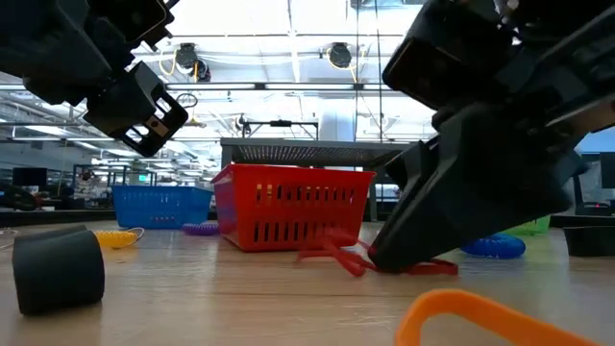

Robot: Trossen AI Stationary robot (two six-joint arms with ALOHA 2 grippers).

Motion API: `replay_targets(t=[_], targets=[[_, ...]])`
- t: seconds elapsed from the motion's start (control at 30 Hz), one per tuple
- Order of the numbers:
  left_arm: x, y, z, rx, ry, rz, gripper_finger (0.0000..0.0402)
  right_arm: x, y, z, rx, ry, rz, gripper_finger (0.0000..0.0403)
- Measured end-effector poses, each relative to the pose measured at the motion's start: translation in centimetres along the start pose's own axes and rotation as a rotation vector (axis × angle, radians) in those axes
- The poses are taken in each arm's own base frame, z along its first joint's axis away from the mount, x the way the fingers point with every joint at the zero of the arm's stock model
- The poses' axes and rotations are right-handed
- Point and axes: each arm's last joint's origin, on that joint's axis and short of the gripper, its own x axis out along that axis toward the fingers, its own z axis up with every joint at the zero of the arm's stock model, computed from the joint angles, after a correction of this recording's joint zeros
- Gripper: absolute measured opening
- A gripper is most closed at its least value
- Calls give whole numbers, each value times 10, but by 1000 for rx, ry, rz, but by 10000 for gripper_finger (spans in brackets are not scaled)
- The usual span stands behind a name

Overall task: Pick & Place Office Desk Supplies
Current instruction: Put the bottom red rubber band into the green bin

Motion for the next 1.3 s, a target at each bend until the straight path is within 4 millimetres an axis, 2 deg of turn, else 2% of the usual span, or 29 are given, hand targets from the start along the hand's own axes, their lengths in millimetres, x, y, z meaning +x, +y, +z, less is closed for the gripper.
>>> replay_targets(t=[0.07, 0.23, 0.43, 0.77, 0.93, 1.07, 1.3], targets=[[0, 0, 0, 0, 0, 0, 152, 0, 0, 0, 2, -3, -3, 9], [0, 0, 0, 5, 0, 0, 152, -1, 1, 5, 7, -61, -12, 2], [0, 0, 0, 9, -2, 5, 152, -24, 6, 33, -14, -195, -63, 1], [0, 2, 1, 55, -19, 57, 152, -92, 9, 91, -84, -412, -86, 0], [0, 2, 1, 60, -28, 83, 152, -130, 6, 111, -157, -501, -184, 0], [0, 3, 1, 64, -40, 120, 152, -158, -1, 114, -161, -479, -345, 0], [-1, 7, 3, 22, -90, 251, 152, -193, -8, 100, -78, -406, -667, 0]])
